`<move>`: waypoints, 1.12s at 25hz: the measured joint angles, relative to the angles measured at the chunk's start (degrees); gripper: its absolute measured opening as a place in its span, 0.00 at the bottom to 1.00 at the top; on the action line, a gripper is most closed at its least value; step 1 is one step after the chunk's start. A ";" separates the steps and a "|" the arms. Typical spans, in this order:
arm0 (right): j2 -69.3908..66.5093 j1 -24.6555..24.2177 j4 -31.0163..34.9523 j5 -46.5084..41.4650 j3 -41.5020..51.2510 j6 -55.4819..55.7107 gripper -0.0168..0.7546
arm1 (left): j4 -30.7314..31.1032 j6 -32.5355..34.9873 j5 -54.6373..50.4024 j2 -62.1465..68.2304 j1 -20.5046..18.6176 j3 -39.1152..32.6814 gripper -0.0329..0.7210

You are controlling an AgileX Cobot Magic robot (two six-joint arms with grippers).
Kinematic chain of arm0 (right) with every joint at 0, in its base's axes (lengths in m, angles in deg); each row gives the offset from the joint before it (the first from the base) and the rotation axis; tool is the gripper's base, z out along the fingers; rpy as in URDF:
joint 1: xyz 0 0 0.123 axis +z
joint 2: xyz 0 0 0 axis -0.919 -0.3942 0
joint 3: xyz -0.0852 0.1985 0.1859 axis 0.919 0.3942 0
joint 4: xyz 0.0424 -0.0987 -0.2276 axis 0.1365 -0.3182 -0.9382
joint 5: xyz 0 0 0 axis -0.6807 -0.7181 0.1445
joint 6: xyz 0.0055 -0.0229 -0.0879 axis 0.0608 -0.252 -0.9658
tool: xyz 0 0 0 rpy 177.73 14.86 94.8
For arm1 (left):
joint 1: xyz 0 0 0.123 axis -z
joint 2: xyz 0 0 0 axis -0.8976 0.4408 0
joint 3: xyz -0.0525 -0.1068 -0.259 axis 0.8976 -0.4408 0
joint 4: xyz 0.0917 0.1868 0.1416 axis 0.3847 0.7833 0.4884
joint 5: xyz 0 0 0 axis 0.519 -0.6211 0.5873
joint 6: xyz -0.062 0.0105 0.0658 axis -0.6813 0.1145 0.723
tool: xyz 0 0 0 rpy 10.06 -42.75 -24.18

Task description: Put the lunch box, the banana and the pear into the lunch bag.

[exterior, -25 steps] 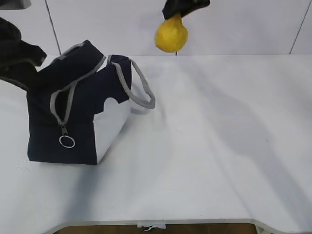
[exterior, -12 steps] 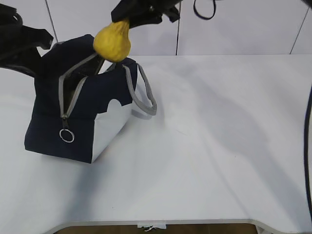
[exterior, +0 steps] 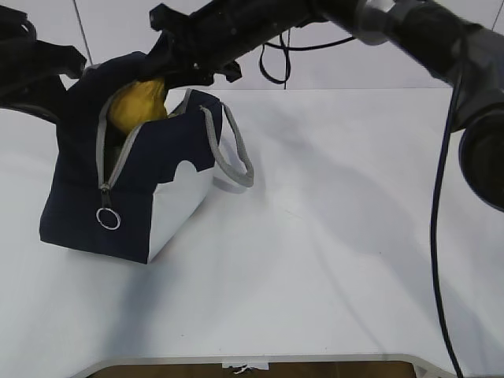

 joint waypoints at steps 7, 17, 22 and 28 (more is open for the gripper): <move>-1.05 1.57 -0.23 -1.17 0.00 -0.46 0.73 | 0.21 -0.02 0.11 0.00 0.00 0.00 0.04; 4.15 -2.67 -10.27 -5.94 0.00 0.94 0.76 | 0.30 -0.02 0.12 0.00 0.00 0.00 0.04; 4.61 -2.99 -18.60 -6.49 1.42 6.25 0.75 | 0.30 -0.02 0.22 0.00 0.00 0.00 0.04; 4.33 -2.99 -18.46 -6.96 5.19 9.25 0.75 | 0.33 -0.02 0.22 0.00 0.00 0.00 0.04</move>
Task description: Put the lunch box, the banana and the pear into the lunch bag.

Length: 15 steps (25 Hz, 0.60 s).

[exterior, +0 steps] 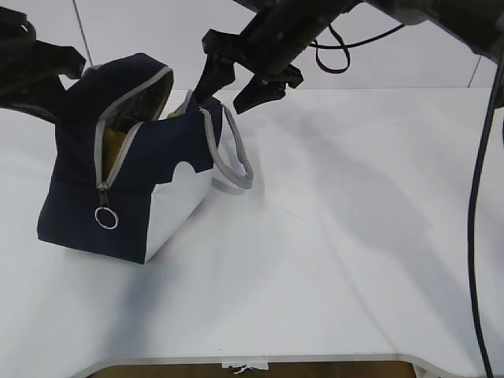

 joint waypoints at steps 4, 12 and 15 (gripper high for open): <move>-1.07 0.00 3.60 0.12 0.14 0.36 0.75 | 0.33 -0.10 0.00 0.00 0.00 0.00 0.04; -4.32 0.00 6.37 0.12 0.14 1.12 0.74 | 0.55 -0.10 0.00 0.00 0.00 0.00 0.04; -4.47 0.00 7.32 0.12 0.14 1.24 0.57 | 0.63 -0.10 0.00 0.00 0.00 0.00 0.04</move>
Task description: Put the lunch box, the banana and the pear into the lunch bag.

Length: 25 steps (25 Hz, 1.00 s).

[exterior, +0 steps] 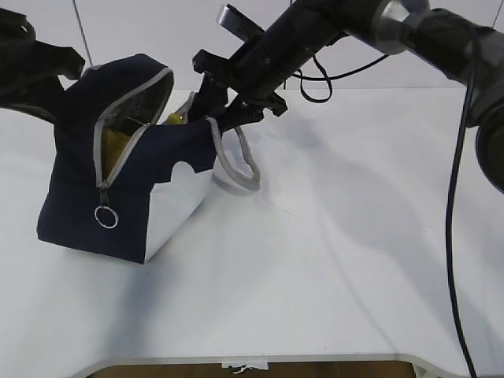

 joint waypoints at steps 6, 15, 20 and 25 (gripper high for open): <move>0.13 0.00 0.07 0.00 0.00 -2.01 0.06 | -6.69 2.27 0.66 0.00 0.00 0.00 0.04; 9.01 0.11 -18.72 -1.22 0.24 -3.62 0.03 | -26.74 8.85 4.00 2.22 -0.10 0.00 0.04; 14.28 0.11 -28.52 -1.87 0.24 0.52 0.03 | -40.97 19.48 5.31 6.75 -0.10 0.00 0.04; 18.13 0.11 -35.18 -2.10 2.45 5.51 0.03 | -50.77 28.07 5.31 10.77 -0.10 0.00 0.04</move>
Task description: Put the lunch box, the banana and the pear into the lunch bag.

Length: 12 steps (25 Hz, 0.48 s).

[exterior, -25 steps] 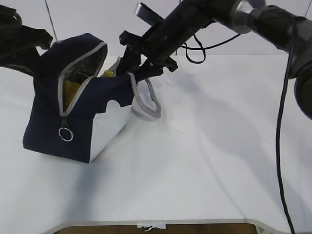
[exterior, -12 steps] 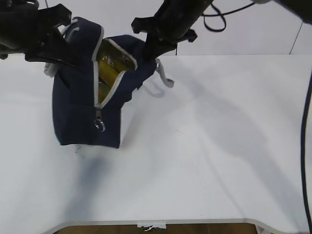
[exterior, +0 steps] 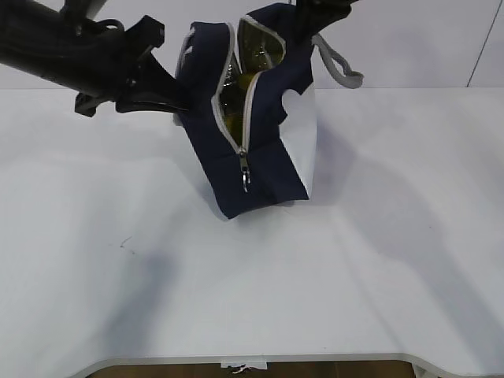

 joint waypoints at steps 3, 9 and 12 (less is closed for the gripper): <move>1.28 0.00 -0.42 0.00 3.46 0.77 0.03 | -3.47 3.72 0.00 1.68 0.50 0.00 0.04; 0.80 0.00 -0.18 0.00 5.75 1.17 0.03 | -8.17 7.61 0.00 4.50 2.69 0.11 0.04; 0.20 0.00 2.23 0.11 5.78 1.22 0.13 | -9.19 7.97 0.24 5.54 3.65 0.11 0.06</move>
